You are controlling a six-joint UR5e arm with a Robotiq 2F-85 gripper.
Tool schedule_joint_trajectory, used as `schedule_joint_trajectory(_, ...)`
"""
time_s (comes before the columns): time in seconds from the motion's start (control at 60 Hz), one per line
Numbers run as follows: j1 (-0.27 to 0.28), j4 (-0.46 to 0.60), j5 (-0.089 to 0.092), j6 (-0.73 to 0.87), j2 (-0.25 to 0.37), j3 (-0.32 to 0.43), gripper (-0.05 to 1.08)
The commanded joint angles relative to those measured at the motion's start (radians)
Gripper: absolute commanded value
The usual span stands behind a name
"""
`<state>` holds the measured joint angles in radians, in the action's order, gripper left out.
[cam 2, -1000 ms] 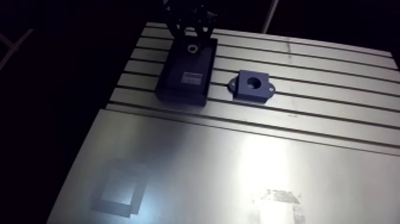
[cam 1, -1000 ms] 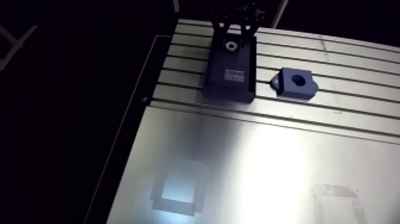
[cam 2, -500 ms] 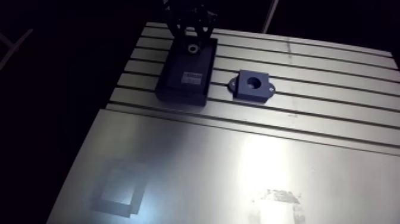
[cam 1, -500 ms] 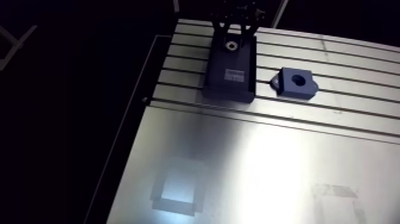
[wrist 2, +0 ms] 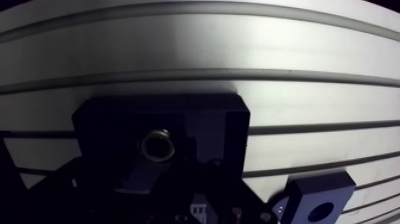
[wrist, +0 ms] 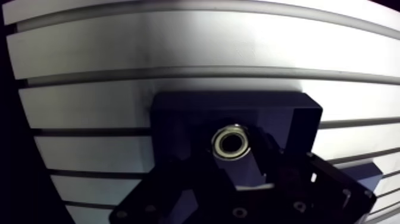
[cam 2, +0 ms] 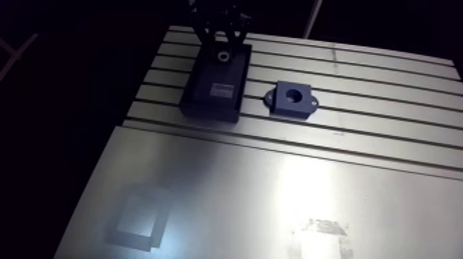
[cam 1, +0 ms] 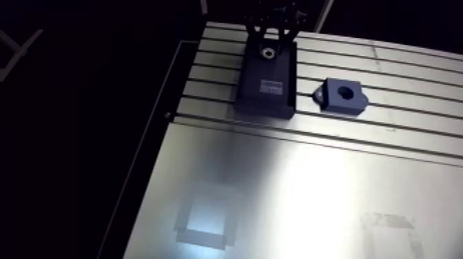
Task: Pick up the bearing and press it into the housing until flush.
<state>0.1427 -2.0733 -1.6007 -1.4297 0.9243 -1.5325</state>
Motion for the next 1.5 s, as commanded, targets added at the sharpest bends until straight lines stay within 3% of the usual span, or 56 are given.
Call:
schedule_joint_trajectory(0.017, 0.000, 0.000, 0.000, -0.001, 0.001, -0.001, 0.53)
schedule_joint_trajectory(0.533, 0.000, 0.000, 0.000, -0.013, 0.016, -0.002, 0.57)
schedule_joint_trajectory(0.967, 0.000, 0.035, 0.002, -0.015, 0.085, -0.019, 0.59)
schedule_joint_trajectory(1.133, 0.000, 0.088, -0.025, -0.038, 0.129, -0.020, 0.59)
schedule_joint_trajectory(1.5, -0.014, 0.145, -0.037, -0.107, 0.217, -0.045, 0.60)
